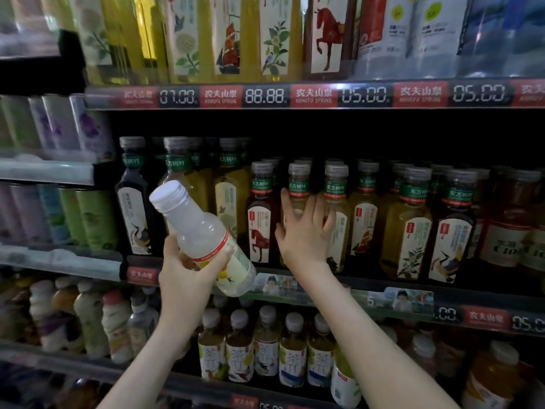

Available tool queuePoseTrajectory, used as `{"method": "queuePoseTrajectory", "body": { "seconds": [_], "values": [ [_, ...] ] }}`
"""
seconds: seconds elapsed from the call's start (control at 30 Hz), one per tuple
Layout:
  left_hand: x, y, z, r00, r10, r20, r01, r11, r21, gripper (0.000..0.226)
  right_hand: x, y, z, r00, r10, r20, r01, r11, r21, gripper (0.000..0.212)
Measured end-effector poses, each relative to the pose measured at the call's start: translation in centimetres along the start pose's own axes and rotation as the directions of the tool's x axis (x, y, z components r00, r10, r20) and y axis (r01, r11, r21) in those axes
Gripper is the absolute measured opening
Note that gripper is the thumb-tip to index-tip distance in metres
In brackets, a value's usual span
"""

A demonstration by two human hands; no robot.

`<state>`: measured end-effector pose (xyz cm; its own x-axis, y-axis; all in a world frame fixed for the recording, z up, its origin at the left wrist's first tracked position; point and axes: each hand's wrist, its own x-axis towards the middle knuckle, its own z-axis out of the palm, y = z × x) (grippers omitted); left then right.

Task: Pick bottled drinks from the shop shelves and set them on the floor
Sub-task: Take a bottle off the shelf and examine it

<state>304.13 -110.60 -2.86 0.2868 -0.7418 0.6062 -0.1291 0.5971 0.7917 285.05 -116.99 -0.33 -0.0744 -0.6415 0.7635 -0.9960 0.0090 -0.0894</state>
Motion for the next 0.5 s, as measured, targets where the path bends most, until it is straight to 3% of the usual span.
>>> {"method": "queuePoseTrajectory", "body": {
  "seconds": [0.13, 0.3, 0.5],
  "values": [
    [0.6, -0.3, -0.6, 1.0, 0.01, 0.018, -0.01, 1.0, 0.001, 0.06, 0.1, -0.1, -1.0, 0.999, -0.003, -0.045, 0.007, 0.997, 0.08, 0.064],
    [0.6, -0.2, -0.5, 0.999, 0.013, 0.045, -0.011, 0.999, -0.033, 0.059, -4.2, -0.1, -1.7, 0.962, -0.165, -0.218, 0.209, 0.959, 0.193, 0.063],
    [-0.4, 0.4, 0.3, 0.997, 0.026, 0.077, -0.023, 0.999, -0.039, 0.066, -8.2, 1.0, -2.3, 0.923, -0.288, -0.257, 0.278, 0.958, -0.075, 0.07]
  ]
}}
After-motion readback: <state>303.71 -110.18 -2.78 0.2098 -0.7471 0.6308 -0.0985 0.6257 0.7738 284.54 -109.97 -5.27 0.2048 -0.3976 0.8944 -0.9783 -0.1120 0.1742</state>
